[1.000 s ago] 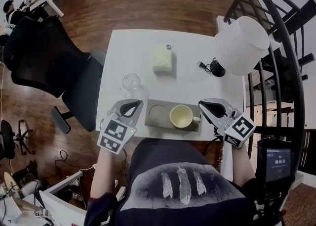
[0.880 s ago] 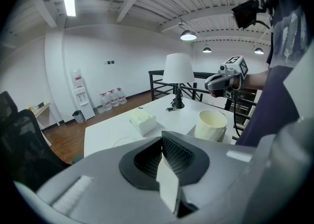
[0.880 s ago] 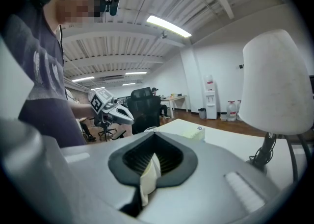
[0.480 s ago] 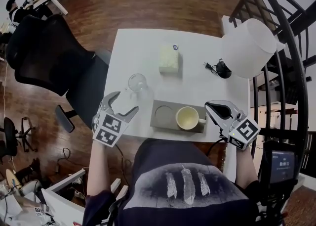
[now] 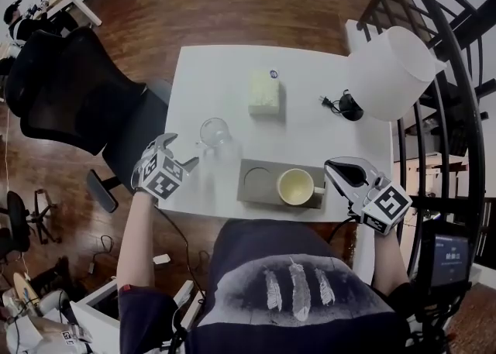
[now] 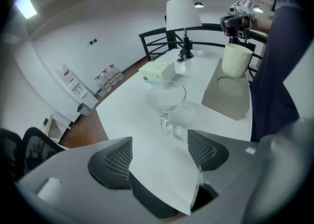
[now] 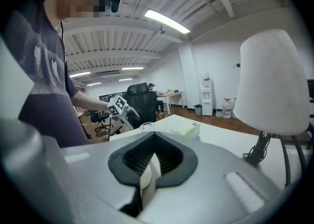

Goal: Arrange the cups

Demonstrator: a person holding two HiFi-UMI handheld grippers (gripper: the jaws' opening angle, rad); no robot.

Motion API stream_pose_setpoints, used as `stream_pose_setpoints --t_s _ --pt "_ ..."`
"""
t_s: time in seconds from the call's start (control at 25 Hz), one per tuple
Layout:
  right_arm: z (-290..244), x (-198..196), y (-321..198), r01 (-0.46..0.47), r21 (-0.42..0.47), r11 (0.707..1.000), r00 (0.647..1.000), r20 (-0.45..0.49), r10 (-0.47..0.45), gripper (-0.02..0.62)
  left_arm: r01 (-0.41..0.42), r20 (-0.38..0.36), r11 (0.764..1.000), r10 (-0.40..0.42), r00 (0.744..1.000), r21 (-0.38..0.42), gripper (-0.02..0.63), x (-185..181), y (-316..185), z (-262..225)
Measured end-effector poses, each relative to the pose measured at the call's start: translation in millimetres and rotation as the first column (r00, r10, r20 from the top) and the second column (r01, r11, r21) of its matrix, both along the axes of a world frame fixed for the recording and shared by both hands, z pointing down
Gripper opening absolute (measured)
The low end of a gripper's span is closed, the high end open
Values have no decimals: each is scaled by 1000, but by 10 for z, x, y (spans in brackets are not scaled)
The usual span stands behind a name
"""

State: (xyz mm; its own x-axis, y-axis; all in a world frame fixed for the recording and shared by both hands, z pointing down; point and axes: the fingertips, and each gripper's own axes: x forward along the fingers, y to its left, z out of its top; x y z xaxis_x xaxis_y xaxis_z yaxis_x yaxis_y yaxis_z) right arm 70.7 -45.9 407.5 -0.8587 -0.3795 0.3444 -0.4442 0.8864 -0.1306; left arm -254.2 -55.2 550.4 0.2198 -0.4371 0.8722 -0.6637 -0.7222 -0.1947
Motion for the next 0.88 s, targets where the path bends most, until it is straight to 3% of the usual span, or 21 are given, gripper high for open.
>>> stream_pose_setpoints --t_s 0.36,0.52,0.72,0.88 --pt "100 14 6 -12 -17 1000 999 -43 12 3 -177 117 981 185 976 -73 323 220 -271 341" --pt "172 -31 16 7 -33 999 998 -64 -9 3 -234 180 969 245 953 -78 293 213 -369 388" --pt "159 -16 11 -13 -33 999 998 -60 11 3 -292 209 950 309 928 -112 281 274 -439 460" --pt "192 25 4 -24 -41 999 998 -63 21 3 -341 254 931 363 896 -128 226 280 -459 508"
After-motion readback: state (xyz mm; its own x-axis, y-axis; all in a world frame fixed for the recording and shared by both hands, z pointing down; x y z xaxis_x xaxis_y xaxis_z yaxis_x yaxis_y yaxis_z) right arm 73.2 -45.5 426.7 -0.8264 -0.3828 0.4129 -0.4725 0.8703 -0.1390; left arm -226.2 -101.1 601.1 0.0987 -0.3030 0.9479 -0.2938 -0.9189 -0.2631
